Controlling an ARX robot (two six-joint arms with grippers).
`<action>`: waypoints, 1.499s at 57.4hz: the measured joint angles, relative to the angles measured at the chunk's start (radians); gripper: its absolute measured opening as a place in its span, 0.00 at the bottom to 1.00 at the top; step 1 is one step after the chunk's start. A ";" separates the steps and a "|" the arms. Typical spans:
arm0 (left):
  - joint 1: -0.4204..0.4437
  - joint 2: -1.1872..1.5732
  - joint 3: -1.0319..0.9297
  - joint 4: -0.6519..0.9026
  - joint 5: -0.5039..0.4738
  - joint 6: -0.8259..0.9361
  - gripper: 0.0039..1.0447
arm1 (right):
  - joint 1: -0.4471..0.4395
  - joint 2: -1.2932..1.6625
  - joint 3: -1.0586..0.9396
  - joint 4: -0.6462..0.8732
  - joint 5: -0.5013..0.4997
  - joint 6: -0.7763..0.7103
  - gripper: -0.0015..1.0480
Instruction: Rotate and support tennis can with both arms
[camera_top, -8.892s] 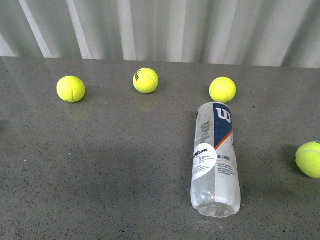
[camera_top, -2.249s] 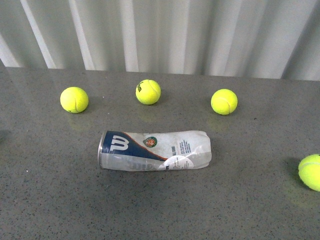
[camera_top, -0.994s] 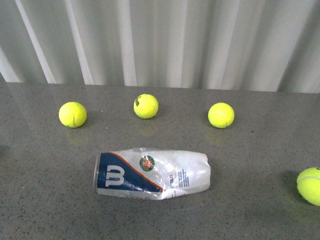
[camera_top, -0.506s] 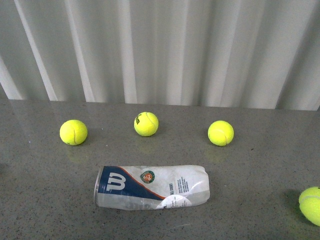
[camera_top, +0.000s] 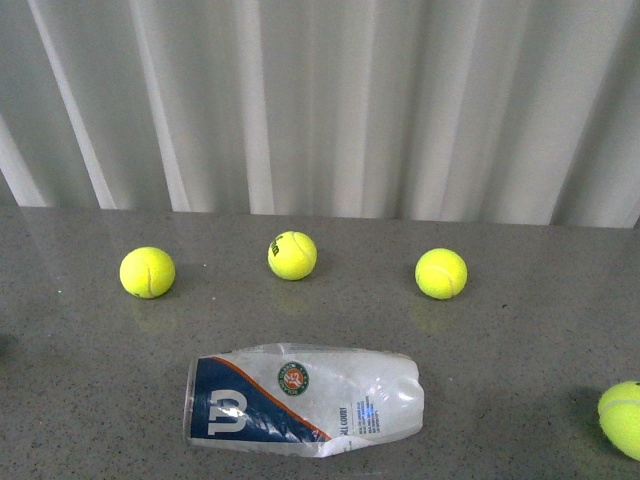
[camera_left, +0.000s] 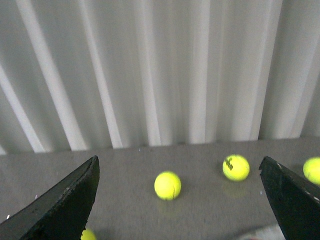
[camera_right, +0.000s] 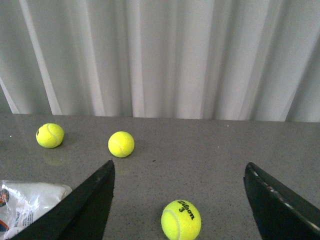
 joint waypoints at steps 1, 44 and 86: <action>0.001 0.073 0.031 0.021 0.021 -0.006 0.94 | 0.000 0.000 0.000 0.000 0.000 0.000 0.94; 0.028 1.135 0.455 -0.063 0.225 -0.170 0.94 | 0.000 0.000 0.000 0.000 0.000 0.000 0.93; -0.037 1.104 0.385 -0.010 0.493 -0.365 0.94 | 0.000 0.000 0.000 0.000 0.000 -0.001 0.93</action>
